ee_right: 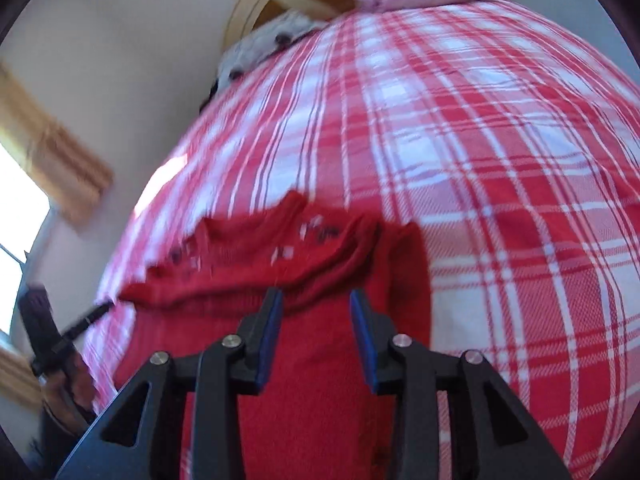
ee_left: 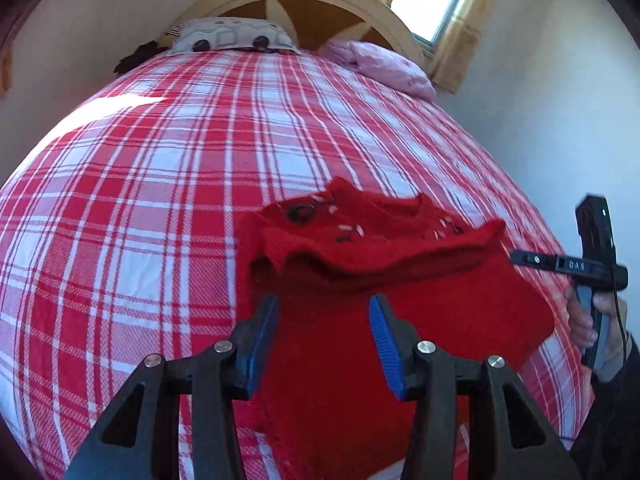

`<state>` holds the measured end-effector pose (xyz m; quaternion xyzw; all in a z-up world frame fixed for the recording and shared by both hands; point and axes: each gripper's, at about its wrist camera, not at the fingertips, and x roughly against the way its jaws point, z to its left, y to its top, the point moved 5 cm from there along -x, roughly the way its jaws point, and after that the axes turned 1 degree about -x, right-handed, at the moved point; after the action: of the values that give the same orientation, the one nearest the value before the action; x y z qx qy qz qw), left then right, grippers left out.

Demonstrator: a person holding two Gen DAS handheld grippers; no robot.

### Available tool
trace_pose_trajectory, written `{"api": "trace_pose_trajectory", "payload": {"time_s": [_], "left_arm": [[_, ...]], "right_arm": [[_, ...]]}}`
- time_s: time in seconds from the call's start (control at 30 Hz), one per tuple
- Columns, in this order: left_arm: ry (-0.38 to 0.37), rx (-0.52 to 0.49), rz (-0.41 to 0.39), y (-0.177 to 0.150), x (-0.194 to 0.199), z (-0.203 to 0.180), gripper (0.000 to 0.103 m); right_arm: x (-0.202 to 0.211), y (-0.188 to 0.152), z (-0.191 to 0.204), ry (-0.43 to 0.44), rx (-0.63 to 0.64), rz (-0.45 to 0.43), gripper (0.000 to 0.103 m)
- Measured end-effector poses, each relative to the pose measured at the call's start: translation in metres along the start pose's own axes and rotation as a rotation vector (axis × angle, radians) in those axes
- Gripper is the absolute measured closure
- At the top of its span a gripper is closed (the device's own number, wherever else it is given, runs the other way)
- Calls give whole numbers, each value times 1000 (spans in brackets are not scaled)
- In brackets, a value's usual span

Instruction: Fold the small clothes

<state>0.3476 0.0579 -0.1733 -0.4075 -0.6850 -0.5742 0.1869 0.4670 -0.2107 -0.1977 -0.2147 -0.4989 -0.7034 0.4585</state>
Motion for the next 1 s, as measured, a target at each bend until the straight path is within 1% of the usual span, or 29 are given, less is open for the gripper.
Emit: {"api": "trace_pose_trajectory", "payload": {"time_s": [0.13, 0.17, 0.23, 0.3, 0.4, 0.47, 0.53, 0.63, 0.73, 0.8, 0.9, 0.97, 1.0], "left_arm": [[-25, -89, 66, -9, -17, -26, 54], [-13, -101, 80, -10, -22, -28, 54], [48, -122, 112, -8, -35, -26, 54], [69, -117, 126, -4, -45, -18, 54], [104, -85, 114, 5, -52, -6, 54], [119, -62, 94, 12, -55, 2, 54], [126, -26, 79, 21, -58, 10, 54], [135, 29, 45, 35, -62, 23, 54], [163, 74, 33, 42, -69, 32, 54], [175, 102, 32, 44, -72, 39, 54], [200, 124, 35, 40, -72, 43, 54], [229, 123, 35, 36, -65, 43, 54], [227, 113, 18, 32, -57, 40, 54]], "right_arm": [[-21, -8, 23, -12, 86, 67, 63], [-28, -9, 28, -27, 104, 84, 61], [-38, -9, 32, -55, 128, 117, 59], [-48, -8, 35, -76, 147, 143, 59], [-61, -5, 39, -86, 153, 169, 58], [-66, 0, 40, -97, 165, 158, 58], [-70, 9, 39, -92, 146, 138, 58], [-73, 27, 31, -101, 86, 86, 58], [-74, 38, 22, -89, 2, 64, 54], [-76, 39, 19, -80, -25, 63, 53], [-73, 36, 17, -107, -20, 60, 49], [-65, 31, 17, -120, -13, 51, 49], [-58, 27, 16, -118, -8, 44, 49]]}}
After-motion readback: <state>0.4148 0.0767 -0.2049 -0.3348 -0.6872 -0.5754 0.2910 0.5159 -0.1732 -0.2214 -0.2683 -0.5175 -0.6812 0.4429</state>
